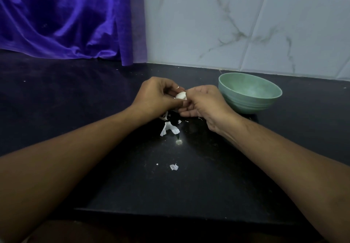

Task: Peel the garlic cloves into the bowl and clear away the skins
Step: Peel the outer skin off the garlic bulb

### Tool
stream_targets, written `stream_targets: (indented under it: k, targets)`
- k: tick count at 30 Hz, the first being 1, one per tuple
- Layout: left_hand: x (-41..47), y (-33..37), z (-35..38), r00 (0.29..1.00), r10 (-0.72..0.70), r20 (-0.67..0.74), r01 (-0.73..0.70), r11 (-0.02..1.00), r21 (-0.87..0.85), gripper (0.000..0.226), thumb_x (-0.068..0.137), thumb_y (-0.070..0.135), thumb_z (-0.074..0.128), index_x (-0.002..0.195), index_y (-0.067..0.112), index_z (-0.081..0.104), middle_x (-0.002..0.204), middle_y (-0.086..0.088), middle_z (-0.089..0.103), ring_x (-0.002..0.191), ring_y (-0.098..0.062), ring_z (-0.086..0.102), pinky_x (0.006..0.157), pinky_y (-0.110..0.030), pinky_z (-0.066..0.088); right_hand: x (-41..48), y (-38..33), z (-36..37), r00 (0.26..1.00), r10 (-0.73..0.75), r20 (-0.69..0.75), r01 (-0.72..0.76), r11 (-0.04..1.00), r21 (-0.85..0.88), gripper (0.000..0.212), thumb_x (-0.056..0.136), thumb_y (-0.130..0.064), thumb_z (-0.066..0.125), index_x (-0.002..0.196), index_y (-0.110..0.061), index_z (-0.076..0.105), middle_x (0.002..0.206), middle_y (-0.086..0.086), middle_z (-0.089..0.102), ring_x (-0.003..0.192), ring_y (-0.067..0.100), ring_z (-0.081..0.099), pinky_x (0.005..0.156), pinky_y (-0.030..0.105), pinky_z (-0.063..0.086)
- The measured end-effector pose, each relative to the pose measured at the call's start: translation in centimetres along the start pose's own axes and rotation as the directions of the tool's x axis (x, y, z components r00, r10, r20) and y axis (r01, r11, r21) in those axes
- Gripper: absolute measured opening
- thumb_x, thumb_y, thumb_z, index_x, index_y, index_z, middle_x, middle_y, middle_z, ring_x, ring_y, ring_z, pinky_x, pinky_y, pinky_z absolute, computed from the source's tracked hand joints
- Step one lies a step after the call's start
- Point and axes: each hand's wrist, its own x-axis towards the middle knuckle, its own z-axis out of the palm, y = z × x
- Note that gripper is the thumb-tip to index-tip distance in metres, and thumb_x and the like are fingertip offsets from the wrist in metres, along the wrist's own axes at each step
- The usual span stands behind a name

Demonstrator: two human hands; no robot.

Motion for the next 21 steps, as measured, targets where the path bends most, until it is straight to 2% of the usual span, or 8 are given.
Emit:
stream_targets:
  k: [3,7,10,15,21]
  targets:
    - [0.27,-0.46,-0.01,0.999,-0.033,0.006,0.033,0.997,-0.067,0.035,0.070,0.011,0.095,0.101,0.012,0.080,0.091,-0.004,0.081,0.089,-0.020,0.079,0.090,-0.045,0.063,-0.07,-0.31,-0.07,0.999,0.036,0.000,-0.036,0.998,0.059,0.021,0.092,0.007,0.051,0.098,0.011,0.070,0.063,0.015,0.066,0.052,0.018,0.069,0.051,0.025,0.059]
    - [0.39,-0.73,-0.01,0.998,-0.062,0.013,0.063,0.988,-0.142,0.036,0.071,0.007,0.093,0.104,0.009,0.078,0.093,-0.009,0.080,0.092,-0.028,0.078,0.091,-0.050,0.062,-0.22,-0.68,-0.22,0.997,0.069,0.023,-0.071,0.991,0.112,0.020,0.091,0.009,0.050,0.098,0.011,0.069,0.069,0.019,0.066,0.053,0.019,0.070,0.051,0.024,0.060]
    - [0.32,-0.63,0.02,0.997,-0.075,0.016,0.077,0.982,-0.173,0.034,0.073,0.004,0.092,0.103,0.009,0.078,0.093,-0.011,0.080,0.092,-0.030,0.078,0.089,-0.049,0.063,-0.21,-0.72,-0.31,0.997,0.074,0.037,-0.078,0.990,0.118,0.020,0.090,0.010,0.051,0.100,0.012,0.069,0.073,0.021,0.068,0.055,0.021,0.072,0.050,0.024,0.059]
    - [0.31,-0.64,0.05,0.996,-0.085,0.026,0.088,0.978,-0.191,0.035,0.073,0.002,0.091,0.105,0.005,0.077,0.093,-0.012,0.080,0.087,-0.024,0.077,0.085,-0.041,0.064,-0.25,-0.67,-0.20,0.997,0.068,0.034,-0.071,0.994,0.088,0.021,0.089,0.011,0.051,0.099,0.014,0.069,0.078,0.026,0.069,0.056,0.021,0.071,0.051,0.024,0.060]
    - [0.24,-0.58,0.09,0.995,-0.097,0.035,0.102,0.976,-0.194,0.035,0.073,0.003,0.091,0.105,0.005,0.078,0.091,-0.011,0.080,0.085,-0.023,0.077,0.084,-0.038,0.064,-0.22,-0.75,-0.01,0.998,0.068,0.012,-0.068,0.997,0.043,0.022,0.090,0.012,0.051,0.103,0.016,0.068,0.073,0.024,0.069,0.052,0.019,0.070,0.047,0.023,0.057]
